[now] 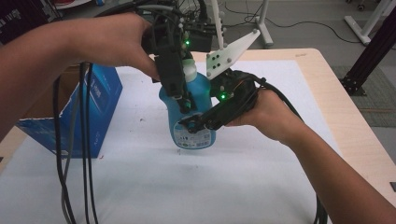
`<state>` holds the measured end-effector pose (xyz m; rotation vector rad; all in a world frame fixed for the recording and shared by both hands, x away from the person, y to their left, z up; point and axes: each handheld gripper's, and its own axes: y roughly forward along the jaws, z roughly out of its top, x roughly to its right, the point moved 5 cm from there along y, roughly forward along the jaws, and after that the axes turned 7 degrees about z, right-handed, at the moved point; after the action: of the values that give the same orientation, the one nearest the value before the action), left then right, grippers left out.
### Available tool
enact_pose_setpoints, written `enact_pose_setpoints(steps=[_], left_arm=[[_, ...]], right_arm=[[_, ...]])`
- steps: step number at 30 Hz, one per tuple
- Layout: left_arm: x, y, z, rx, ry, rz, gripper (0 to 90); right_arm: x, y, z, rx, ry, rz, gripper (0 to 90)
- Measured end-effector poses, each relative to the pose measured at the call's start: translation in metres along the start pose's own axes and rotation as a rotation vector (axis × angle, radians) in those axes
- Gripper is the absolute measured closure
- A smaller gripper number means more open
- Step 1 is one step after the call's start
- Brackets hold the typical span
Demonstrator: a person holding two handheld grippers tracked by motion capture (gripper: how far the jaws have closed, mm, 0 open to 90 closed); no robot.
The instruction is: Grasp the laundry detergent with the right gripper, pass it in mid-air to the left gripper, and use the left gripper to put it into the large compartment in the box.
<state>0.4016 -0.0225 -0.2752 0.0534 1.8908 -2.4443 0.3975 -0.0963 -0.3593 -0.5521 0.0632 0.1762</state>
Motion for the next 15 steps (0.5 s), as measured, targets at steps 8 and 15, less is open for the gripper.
enact_pose_setpoints(steps=[8,15], left_arm=[[0.0011,0.0008,-0.0010,-0.007,0.004,-0.010,34.1],[0.0029,0.0011,-0.0013,0.001,0.014,-0.023,37.4]], right_arm=[[-0.0002,0.0021,-0.0003,-0.004,0.003,0.007,46.1],[-0.0009,0.0032,-0.0007,-0.006,0.005,0.014,46.1]])
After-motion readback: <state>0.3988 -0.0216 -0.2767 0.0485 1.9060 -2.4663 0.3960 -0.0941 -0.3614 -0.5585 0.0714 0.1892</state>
